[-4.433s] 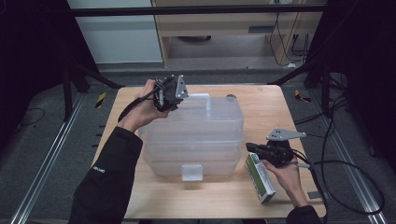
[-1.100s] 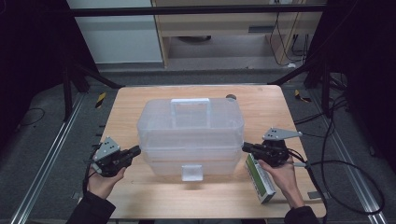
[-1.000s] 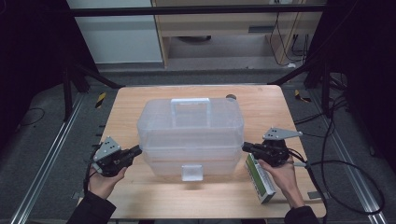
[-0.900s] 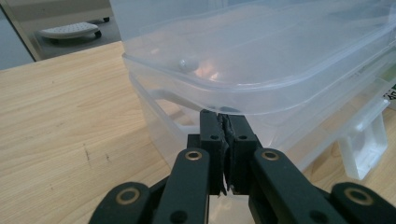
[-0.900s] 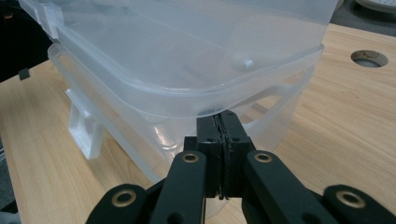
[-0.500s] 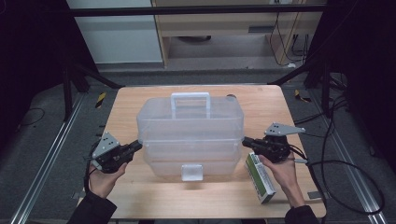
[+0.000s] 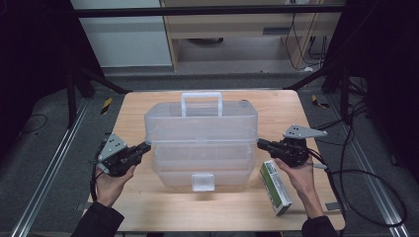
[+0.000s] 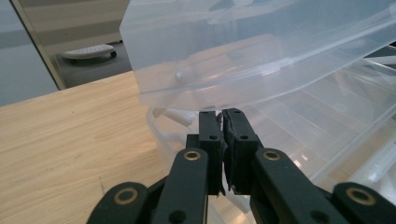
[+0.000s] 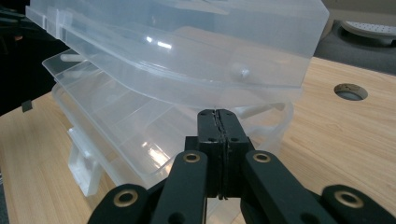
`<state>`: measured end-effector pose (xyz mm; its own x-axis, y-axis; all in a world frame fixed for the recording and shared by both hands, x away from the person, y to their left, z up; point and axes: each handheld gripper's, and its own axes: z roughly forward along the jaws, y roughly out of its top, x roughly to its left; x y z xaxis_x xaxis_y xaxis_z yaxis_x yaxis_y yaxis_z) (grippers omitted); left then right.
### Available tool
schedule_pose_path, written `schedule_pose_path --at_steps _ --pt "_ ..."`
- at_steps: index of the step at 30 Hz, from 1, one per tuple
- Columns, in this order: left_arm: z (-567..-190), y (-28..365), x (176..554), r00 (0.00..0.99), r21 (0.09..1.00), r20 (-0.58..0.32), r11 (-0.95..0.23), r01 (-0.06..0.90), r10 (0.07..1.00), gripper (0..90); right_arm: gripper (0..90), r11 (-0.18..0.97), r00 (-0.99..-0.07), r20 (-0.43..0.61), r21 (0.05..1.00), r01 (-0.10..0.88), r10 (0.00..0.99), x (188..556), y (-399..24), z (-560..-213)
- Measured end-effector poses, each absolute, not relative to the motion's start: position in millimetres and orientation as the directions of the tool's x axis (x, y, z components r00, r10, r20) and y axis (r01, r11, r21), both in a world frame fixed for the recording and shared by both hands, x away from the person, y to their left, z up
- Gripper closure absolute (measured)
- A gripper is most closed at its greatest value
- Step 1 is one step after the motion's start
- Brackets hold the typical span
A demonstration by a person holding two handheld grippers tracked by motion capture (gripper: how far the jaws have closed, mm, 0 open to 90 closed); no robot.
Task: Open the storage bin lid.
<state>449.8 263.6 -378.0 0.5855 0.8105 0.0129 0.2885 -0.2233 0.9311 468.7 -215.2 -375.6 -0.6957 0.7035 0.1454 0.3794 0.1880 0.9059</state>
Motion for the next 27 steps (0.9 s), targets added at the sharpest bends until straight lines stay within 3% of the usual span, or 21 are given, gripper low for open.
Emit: schedule_pose_path --at_steps 17,27 --pt "-377.7 257.1 455.1 0.586 0.932 0.035 -0.238 0.272 0.81 84.2 89.8 0.185 -0.7 0.135 0.914 0.361 0.701 468.6 -216.5 -371.5" --pt "-384.5 262.0 455.4 0.503 0.924 0.04 -0.223 0.31 0.863 67.2 89.9 0.198 -0.702 0.13 0.91 0.365 0.7 468.9 -215.5 -373.8"
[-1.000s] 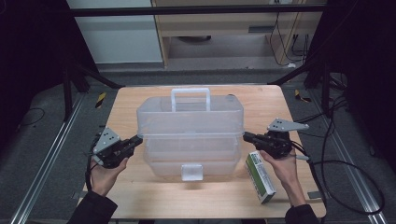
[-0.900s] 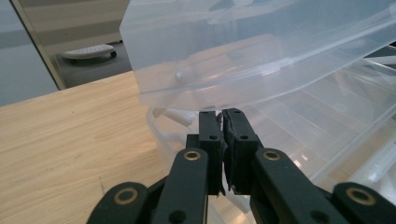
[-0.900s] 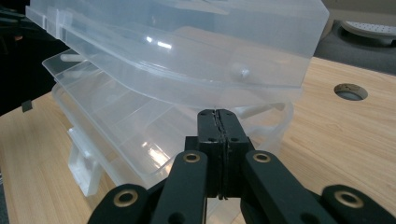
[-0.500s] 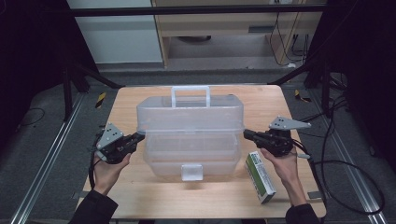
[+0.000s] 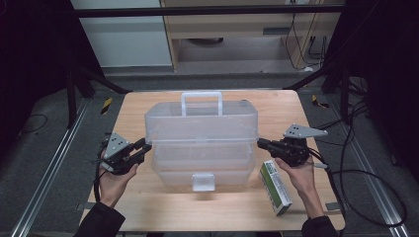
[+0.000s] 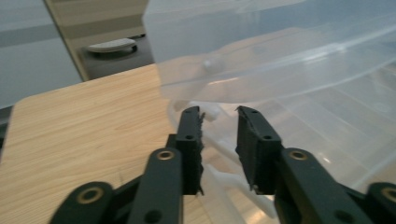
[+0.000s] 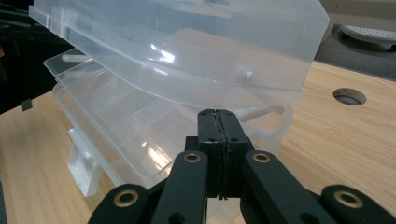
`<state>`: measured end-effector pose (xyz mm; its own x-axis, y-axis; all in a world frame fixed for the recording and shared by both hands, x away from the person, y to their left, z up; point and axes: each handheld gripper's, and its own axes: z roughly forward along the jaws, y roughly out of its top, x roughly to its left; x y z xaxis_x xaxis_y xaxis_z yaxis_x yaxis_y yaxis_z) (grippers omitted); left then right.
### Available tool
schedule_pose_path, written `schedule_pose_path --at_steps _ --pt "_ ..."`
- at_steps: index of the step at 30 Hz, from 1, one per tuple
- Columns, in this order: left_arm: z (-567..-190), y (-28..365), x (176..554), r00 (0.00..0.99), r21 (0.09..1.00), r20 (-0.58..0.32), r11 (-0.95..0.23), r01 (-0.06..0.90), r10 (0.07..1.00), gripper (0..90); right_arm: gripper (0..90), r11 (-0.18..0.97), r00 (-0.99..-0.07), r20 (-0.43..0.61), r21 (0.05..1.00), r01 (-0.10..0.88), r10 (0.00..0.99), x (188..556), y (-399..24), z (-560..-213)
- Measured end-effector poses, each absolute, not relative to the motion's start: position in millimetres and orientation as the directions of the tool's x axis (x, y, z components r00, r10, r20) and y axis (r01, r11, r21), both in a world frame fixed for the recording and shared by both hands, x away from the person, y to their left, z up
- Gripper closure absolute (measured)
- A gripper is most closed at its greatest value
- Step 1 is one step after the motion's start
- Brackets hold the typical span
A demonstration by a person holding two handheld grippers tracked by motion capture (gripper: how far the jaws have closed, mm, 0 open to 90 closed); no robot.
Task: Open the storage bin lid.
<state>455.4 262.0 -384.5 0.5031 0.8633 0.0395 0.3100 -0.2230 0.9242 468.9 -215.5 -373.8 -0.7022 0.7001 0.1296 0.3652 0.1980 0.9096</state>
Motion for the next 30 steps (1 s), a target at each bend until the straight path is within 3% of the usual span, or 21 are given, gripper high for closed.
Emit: schedule_pose_path --at_steps 4,10,19,30 --pt "-382.3 260.8 457.4 0.513 0.933 0.052 -0.225 0.281 0.857 58.3 89.9 0.197 -0.704 0.132 0.909 0.367 0.698 468.7 -215.3 -374.2" --pt "-379.7 250.2 461.9 0.533 0.934 0.103 -0.266 0.239 0.84 55.8 89.8 0.202 -0.704 0.13 0.908 0.367 0.698 469.2 -213.6 -375.3" --pt "-379.1 252.4 464.0 0.52 0.935 0.098 -0.257 0.244 0.849 61.1 88.8 0.202 -0.702 0.138 0.903 0.379 0.699 469.8 -211.7 -376.8" --pt "-379.2 253.4 463.9 0.523 0.936 0.094 -0.255 0.245 0.847 62.2 73.0 0.265 -0.64 0.117 0.842 0.469 0.76 477.9 -206.9 -398.5"
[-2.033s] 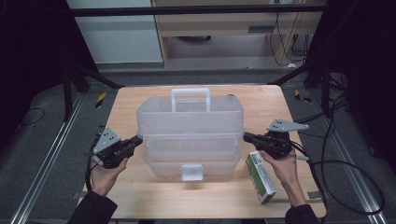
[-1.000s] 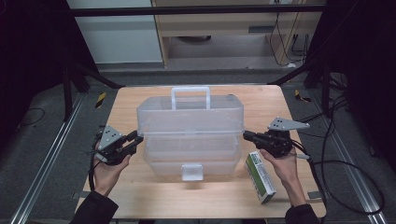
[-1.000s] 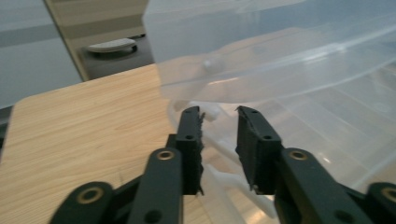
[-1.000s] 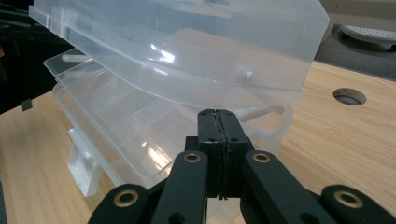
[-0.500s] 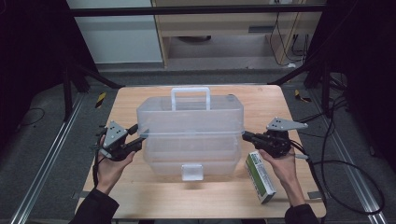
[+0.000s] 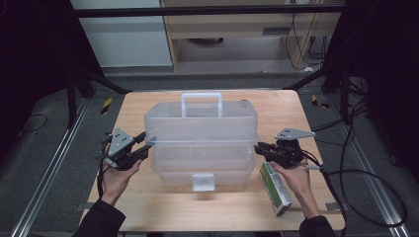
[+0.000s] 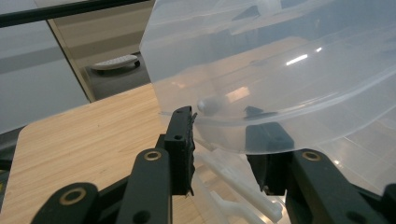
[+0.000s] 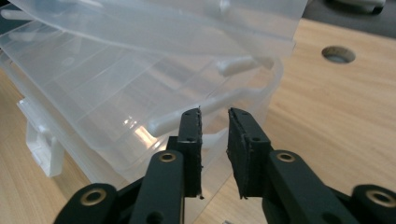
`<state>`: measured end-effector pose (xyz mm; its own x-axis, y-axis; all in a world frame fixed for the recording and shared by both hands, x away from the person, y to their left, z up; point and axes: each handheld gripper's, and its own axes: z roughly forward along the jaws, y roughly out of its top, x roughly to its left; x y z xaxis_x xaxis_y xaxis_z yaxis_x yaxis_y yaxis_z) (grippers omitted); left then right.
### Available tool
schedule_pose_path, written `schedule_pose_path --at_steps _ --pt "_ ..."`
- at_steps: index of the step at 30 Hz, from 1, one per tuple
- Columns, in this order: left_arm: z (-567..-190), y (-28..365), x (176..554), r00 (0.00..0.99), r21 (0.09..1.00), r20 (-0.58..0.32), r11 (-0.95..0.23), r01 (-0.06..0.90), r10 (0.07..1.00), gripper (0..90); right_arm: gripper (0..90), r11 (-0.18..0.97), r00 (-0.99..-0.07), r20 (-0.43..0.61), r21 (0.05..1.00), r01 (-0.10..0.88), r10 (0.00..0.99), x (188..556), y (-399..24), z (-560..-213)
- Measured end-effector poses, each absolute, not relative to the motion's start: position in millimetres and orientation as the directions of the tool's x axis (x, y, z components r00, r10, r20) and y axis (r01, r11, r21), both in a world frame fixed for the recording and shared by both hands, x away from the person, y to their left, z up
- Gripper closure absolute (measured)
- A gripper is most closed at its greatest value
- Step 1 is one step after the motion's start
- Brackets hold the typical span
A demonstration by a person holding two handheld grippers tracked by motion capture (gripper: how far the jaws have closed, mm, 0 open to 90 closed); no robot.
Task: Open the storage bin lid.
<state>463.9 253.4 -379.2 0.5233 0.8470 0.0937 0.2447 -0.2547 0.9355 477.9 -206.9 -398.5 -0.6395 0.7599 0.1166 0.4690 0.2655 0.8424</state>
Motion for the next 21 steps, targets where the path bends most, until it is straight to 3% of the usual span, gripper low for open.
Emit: schedule_pose_path --at_steps 7,21 --pt "-379.0 254.0 464.5 0.528 0.936 0.084 -0.249 0.25 0.845 61.9 68.7 0.295 -0.636 0.117 0.812 0.503 0.763 481.2 -201.3 -410.9" --pt "-372.6 254.3 468.7 0.528 0.936 0.097 -0.258 0.24 0.844 62.8 73.1 0.314 -0.634 0.117 0.792 0.524 0.764 482.5 -193.6 -417.2"
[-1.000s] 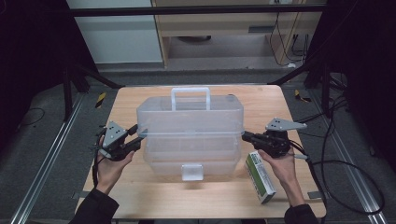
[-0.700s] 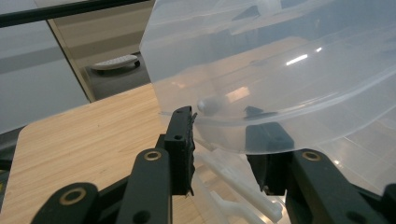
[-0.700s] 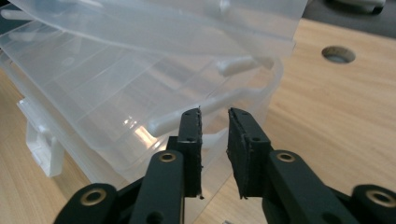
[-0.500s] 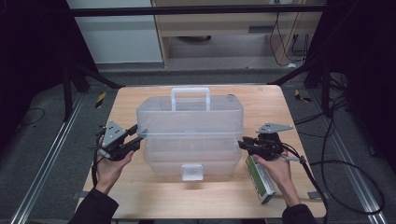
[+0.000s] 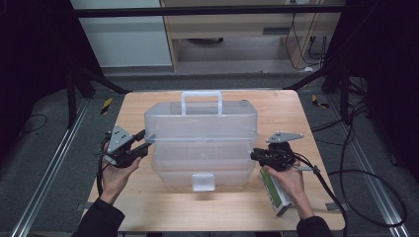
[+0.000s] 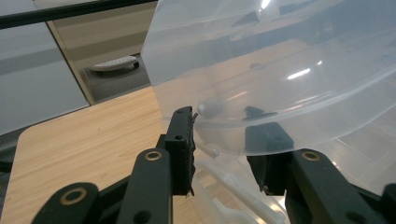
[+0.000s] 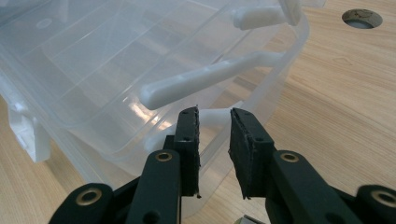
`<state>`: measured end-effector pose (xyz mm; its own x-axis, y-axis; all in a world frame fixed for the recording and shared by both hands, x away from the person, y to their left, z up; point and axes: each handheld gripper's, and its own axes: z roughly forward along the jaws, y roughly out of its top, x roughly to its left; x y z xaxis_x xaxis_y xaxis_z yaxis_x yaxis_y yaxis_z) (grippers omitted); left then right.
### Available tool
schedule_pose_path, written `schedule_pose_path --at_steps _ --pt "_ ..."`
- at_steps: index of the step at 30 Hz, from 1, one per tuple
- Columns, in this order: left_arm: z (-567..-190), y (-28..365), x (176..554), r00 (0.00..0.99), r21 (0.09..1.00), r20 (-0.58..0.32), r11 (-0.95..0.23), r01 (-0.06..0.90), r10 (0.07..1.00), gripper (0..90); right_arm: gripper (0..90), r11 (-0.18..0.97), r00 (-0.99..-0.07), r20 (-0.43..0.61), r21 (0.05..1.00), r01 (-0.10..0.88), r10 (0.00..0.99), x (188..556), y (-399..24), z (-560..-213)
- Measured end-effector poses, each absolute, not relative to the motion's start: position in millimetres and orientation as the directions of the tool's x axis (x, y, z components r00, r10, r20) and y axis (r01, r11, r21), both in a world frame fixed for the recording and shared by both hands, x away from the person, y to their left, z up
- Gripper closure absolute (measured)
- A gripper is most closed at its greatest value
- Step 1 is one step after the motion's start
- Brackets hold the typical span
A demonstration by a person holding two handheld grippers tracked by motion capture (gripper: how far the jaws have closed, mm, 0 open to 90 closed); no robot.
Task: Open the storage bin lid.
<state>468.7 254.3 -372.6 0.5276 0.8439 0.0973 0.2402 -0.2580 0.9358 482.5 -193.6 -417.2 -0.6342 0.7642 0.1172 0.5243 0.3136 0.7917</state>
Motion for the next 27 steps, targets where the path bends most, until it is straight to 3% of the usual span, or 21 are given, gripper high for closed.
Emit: schedule_pose_path --at_steps 27 --pt "-345.1 251.0 501.3 0.49 0.959 0.031 -0.164 0.231 0.871 65.9 73.6 0.29 -0.623 0.142 0.791 0.538 0.77 481.7 -194.0 -418.1"
